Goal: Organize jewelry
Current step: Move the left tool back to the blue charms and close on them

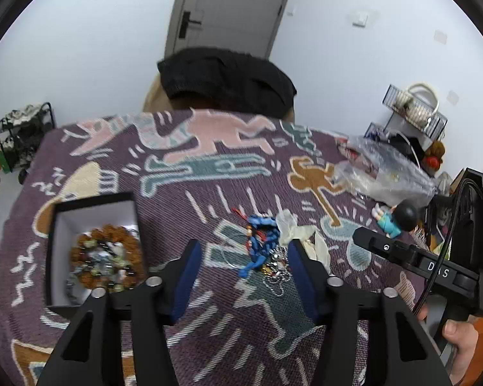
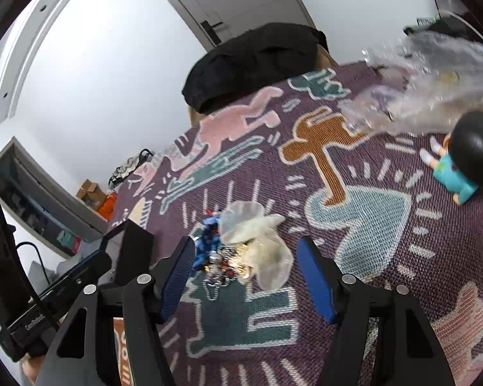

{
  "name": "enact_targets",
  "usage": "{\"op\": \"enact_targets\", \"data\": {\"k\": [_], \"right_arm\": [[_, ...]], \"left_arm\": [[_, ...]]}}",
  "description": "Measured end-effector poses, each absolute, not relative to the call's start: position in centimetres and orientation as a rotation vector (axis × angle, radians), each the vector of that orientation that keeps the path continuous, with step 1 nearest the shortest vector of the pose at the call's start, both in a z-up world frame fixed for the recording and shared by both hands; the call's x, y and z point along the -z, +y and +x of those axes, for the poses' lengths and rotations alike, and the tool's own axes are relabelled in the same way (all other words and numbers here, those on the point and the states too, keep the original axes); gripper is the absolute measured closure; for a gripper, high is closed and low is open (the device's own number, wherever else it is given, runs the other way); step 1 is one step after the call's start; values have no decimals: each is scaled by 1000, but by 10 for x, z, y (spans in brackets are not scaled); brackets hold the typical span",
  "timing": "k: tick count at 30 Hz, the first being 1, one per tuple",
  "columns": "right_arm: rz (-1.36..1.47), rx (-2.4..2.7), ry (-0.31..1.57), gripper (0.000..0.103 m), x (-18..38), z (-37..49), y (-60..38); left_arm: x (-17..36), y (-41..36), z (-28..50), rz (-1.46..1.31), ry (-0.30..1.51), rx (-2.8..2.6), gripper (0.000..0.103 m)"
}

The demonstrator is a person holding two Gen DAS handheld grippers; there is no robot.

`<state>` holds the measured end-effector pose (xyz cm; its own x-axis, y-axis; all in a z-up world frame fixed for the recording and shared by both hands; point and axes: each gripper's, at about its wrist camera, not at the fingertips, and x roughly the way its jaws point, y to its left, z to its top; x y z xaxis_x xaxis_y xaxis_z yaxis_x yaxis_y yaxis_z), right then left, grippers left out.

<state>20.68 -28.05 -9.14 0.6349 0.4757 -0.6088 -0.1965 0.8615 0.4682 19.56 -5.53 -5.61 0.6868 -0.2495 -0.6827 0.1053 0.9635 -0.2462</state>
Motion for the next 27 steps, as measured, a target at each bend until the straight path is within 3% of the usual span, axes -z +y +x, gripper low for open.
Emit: {"op": "enact_targets", "data": {"k": [5,22,24,26,27], "right_arm": [[415,-390,831,41,108,216,-290],[495,-444,905,41,135,230,-285],[495,-447,910,41,136,230,-283],[490,-449,910,41,137,229,-281],[488,-449,911,41,137,229,-280]], "left_arm": [[71,-71,215,-184,851,210,63],[124,-84,267,-210,1000,184,75],[130,-83,269,-223,1015,187,80],[131,-82,270,-232,1018,190,91],[131,-82,270,-230,1018,192,91]]}}
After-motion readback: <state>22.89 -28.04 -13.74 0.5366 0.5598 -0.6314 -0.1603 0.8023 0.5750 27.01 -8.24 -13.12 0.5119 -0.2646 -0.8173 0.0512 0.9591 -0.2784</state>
